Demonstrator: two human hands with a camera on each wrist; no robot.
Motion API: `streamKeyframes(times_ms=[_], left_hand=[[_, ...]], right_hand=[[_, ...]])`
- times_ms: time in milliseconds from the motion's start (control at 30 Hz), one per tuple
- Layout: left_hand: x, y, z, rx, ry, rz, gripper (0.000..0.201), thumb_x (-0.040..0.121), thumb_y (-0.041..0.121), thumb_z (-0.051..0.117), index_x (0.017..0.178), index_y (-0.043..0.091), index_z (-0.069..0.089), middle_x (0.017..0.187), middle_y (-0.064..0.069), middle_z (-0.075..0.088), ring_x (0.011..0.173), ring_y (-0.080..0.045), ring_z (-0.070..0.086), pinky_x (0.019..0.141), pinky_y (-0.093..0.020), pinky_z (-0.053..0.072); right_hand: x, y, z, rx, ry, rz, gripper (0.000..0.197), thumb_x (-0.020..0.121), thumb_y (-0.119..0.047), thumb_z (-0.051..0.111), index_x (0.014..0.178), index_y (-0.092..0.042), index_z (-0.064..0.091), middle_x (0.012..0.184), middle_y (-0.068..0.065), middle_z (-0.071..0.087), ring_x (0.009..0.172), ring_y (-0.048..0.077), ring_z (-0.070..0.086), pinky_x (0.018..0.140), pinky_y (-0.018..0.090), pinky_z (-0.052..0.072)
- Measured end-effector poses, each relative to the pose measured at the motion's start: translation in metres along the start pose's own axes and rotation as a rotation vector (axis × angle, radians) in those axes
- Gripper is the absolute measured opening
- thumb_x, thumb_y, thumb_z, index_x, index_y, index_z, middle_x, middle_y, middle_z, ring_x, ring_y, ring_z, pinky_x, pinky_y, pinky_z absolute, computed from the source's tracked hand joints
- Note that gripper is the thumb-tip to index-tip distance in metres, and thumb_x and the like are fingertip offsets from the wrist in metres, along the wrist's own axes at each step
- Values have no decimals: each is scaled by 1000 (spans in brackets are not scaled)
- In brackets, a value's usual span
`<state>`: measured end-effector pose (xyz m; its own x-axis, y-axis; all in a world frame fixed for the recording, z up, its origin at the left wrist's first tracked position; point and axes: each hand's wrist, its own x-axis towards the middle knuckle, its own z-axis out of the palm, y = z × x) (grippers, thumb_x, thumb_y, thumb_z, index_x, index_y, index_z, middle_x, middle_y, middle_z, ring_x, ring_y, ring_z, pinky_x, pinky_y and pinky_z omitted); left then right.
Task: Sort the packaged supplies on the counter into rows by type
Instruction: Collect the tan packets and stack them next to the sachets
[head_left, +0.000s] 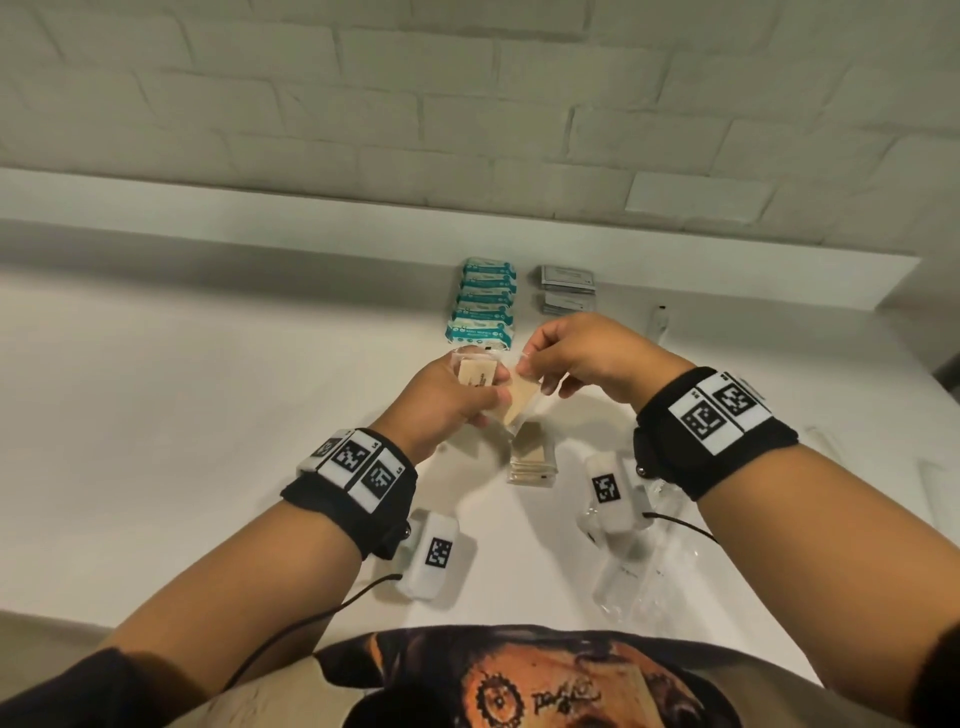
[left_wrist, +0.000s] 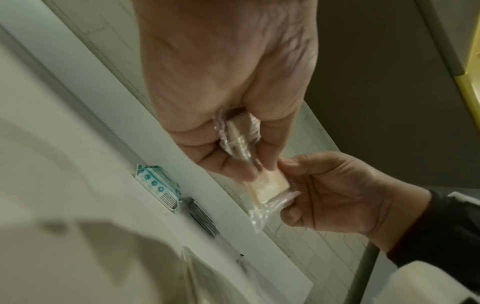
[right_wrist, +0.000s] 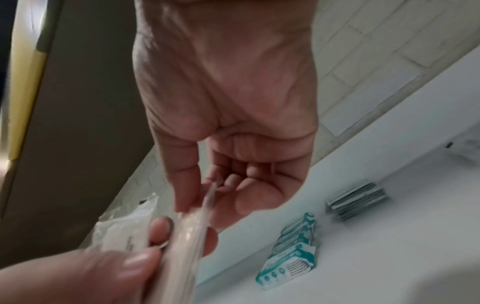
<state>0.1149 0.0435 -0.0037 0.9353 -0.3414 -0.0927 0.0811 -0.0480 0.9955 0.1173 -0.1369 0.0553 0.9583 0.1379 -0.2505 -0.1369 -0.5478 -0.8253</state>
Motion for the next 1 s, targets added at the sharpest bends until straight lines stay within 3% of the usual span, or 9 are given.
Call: streamKeyframes(times_ms=[133,200,300,433,567,667,767,833,1000], left_hand=[[0,1,-4,-127,47,-51,15,89,11,64,102,16,60,96,-2,64,88,-18,65,71,-29,55],[-2,3,-8,-235,75,-129,23,95,33,57,111,16,55,99,-6,66,90,-22,68,79,-35,56],[-4,5,-13,-429,39,-228,56,94,64,29,113,17,54,100,-14,71,88,-27,69,73,-38,57],[-1,-3,-18,-581,-27,-309,81,89,73,12,125,14,53,112,-17,69,98,-30,67,75,-40,55],[-2,-7,-21,-613,45,-330,60,97,59,23,121,15,56,89,-8,62,81,-23,60,69,-36,48],[0,-8,-16,-461,100,-280,28,96,23,37,113,14,58,88,-5,56,78,-20,57,54,-25,41],[3,-12,-8,-280,75,-174,38,85,-1,43,119,10,55,101,-11,63,91,-25,59,59,-27,47],[4,-10,-3,-219,84,-123,38,87,-10,45,119,10,52,95,-6,65,82,-20,63,65,-27,48],[7,-6,5,-183,79,-57,37,86,-15,53,110,14,51,85,-3,59,72,-15,61,54,-17,50]], right_hand=[[11,10,-10,-566,248,-42,5,87,-14,62,84,-18,64,84,-2,63,81,18,59,68,26,41],[14,13,-11,-572,178,-34,5,89,-14,63,88,-18,66,83,-6,61,82,14,56,65,25,40],[20,17,3,-647,29,-48,5,89,-15,63,90,-19,65,81,-10,58,80,12,54,60,21,37],[31,31,27,-784,-87,-52,14,88,-19,64,102,-19,67,97,-3,63,91,16,55,76,26,42],[35,35,26,-723,57,-47,23,89,-31,62,111,-23,65,111,-2,65,97,17,59,87,33,49],[28,21,21,-335,135,-74,24,93,-38,55,103,-19,67,96,-3,68,81,13,61,70,26,47],[18,4,21,-42,56,-14,35,92,-46,55,100,-15,69,87,-1,69,69,12,59,62,25,45],[16,2,22,-37,44,-20,25,89,-35,64,96,-11,70,82,1,69,65,12,58,58,24,44],[15,4,12,-70,59,-17,11,82,-11,71,91,-5,69,69,0,63,58,11,55,52,22,42]])
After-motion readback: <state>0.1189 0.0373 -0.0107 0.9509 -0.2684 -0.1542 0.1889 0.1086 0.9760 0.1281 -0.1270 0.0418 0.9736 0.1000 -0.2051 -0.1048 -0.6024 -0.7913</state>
